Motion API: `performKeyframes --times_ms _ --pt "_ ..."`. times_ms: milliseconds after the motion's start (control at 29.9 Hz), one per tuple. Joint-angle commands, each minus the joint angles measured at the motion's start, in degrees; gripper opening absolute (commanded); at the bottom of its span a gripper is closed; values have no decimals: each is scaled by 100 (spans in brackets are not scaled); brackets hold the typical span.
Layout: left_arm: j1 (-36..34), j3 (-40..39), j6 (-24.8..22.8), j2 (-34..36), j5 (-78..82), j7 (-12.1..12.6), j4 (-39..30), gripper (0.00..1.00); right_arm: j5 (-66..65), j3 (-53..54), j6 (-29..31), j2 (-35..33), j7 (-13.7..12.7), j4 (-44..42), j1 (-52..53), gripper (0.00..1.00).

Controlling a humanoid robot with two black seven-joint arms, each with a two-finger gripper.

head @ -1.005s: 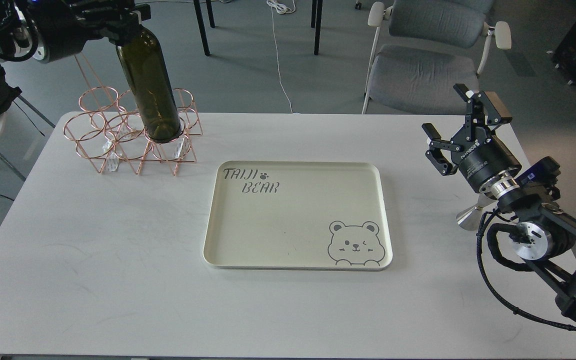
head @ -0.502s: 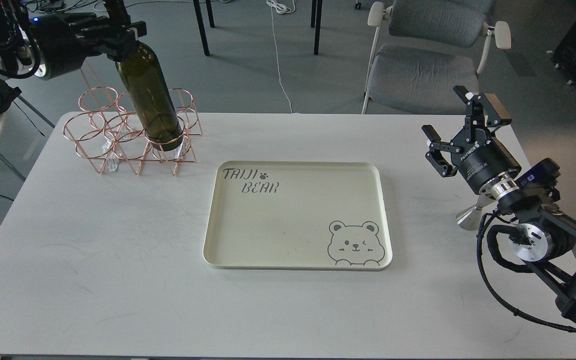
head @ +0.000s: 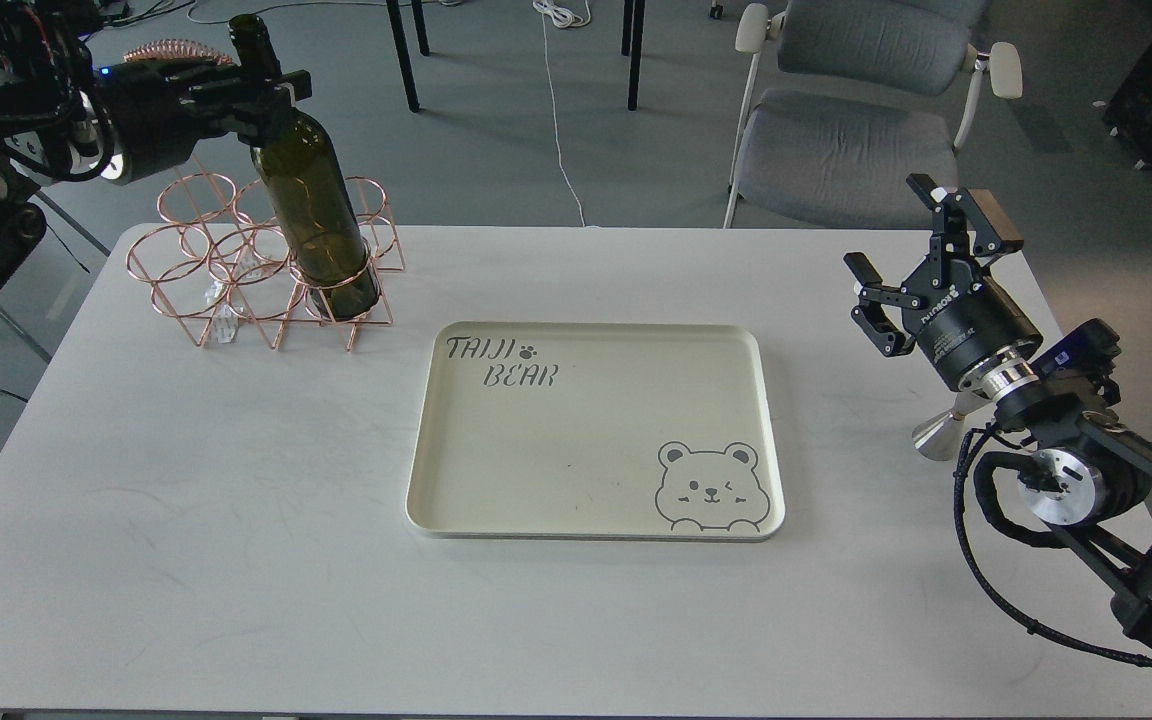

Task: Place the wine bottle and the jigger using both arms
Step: 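Lower the bottle into a slot of the copper rack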

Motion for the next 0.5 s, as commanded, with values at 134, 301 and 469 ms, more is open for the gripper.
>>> performKeyframes --times_ms 134,301,469 --pt "94 1 -1 -108 0 -2 77 23 0 0 0 0 0 0 0 98" --pt "156 1 -1 -126 0 -2 138 24 0 0 0 0 0 0 0 98" --pt "164 1 -1 -152 0 -2 138 29 0 9 0 0 0 0 0 98"
